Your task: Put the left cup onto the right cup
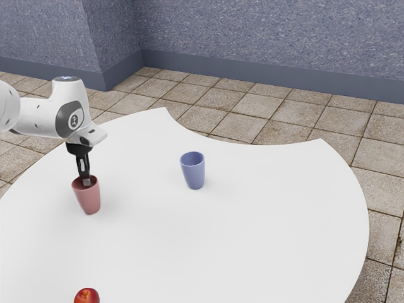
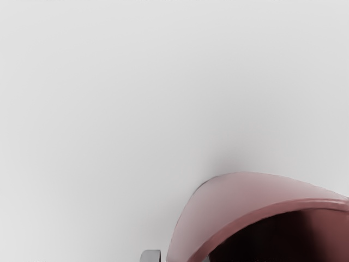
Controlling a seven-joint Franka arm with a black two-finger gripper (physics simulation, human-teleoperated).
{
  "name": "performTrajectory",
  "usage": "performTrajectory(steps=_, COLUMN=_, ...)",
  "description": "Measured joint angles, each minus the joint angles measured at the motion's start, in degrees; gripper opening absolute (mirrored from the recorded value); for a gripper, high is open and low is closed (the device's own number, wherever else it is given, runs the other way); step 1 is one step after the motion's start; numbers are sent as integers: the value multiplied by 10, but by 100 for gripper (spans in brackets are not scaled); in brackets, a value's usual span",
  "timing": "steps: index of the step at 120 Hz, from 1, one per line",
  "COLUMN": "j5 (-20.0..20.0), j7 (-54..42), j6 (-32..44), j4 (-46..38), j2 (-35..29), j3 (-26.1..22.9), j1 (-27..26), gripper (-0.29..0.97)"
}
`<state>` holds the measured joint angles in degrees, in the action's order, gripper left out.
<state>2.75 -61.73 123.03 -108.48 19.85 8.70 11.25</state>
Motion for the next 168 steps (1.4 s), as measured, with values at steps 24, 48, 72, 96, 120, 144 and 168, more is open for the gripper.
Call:
performTrajectory(steps=24, j5=1, j7=-1, j6=-2, j4=3, j2=-19, j3=0, j1=-5, gripper=-9)
performTrajectory(steps=48, j5=1, j7=0, j6=-23, j4=57, j2=-41, j3=0, j1=-44, gripper=-10)
performTrajectory(steps=72, j5=-13, j7=3, j6=-55, j4=128, j2=-36, j3=0, j1=-85, gripper=-10)
performTrajectory(steps=96, j5=-24, j7=9, j6=-79, j4=182, j2=-27, j3=0, j1=-130, gripper=-11)
performTrajectory(steps=120, j5=-31, j7=15, j6=-90, j4=244, j2=13, j3=0, j1=-169, gripper=-11)
performTrajectory(steps=144, j5=-37, j7=19, j6=-94, j4=301, j2=55, j3=5, j1=-198, gripper=-11)
performTrajectory(steps=168, j5=-43, j7=22, j6=-93, j4=354, j2=97, j3=13, j1=-229, gripper=-11)
